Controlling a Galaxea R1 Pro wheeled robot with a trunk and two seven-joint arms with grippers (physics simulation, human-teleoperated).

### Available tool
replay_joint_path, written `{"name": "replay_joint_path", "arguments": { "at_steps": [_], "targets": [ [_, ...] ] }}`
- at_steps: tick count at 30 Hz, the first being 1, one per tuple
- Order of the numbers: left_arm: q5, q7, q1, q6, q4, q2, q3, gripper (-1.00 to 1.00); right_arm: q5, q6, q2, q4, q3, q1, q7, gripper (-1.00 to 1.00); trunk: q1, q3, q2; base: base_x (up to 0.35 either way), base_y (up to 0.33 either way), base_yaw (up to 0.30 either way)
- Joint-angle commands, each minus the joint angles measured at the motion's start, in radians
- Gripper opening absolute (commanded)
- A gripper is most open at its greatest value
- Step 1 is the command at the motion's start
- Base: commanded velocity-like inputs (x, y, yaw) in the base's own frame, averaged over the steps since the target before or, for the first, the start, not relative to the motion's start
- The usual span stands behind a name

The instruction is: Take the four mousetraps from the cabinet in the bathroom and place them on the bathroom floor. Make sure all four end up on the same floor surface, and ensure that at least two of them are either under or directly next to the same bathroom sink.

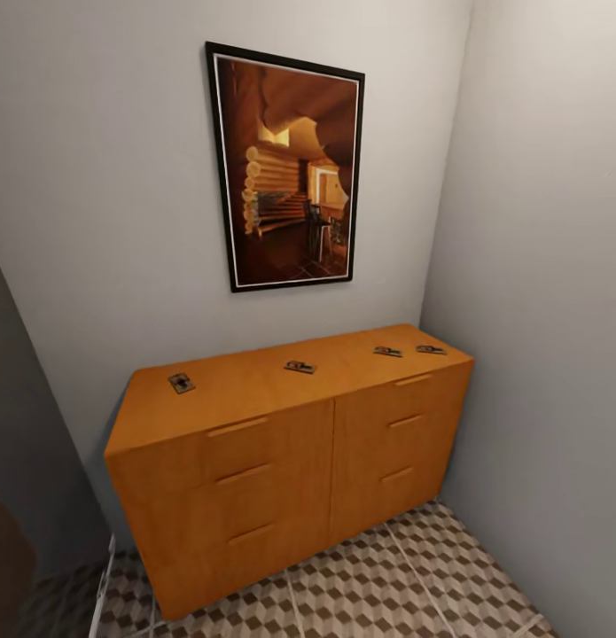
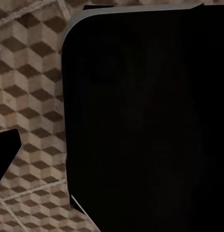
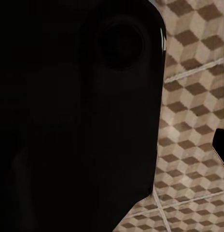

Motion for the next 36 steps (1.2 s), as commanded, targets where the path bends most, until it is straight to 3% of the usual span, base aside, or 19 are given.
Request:
{"name": "replay_joint_path", "arguments": {
  "at_steps": [1,15,28,36],
  "targets": [
    [0.001,0.0,0.0,-0.002,-0.001,0.0,0.001,1.0,0.001,-0.001,0.0,0.0,0.0,0.0,0.0,1.0,0.001,-0.001,0.0,0.324,0.0,-0.01],
    [0.001,0.0,0.0,-0.018,-0.001,0.001,0.002,1.0,0.001,-0.001,0.0,0.0,0.001,0.0,0.0,1.0,0.001,0.0,0.0,0.29,0.0,-0.003],
    [0.002,0.0,0.0,-0.052,-0.001,0.002,0.002,1.0,0.002,-0.001,0.0,0.0,0.001,0.0,-0.001,1.0,0.001,0.0,0.0,0.037,0.0,0.0],
    [0.002,0.0,0.0,-0.052,-0.001,0.002,0.002,1.0,0.003,-0.003,-0.001,0.0,0.002,0.0,-0.001,1.0,0.001,0.0,0.0,0.001,0.0,0.168]
  ]
}}
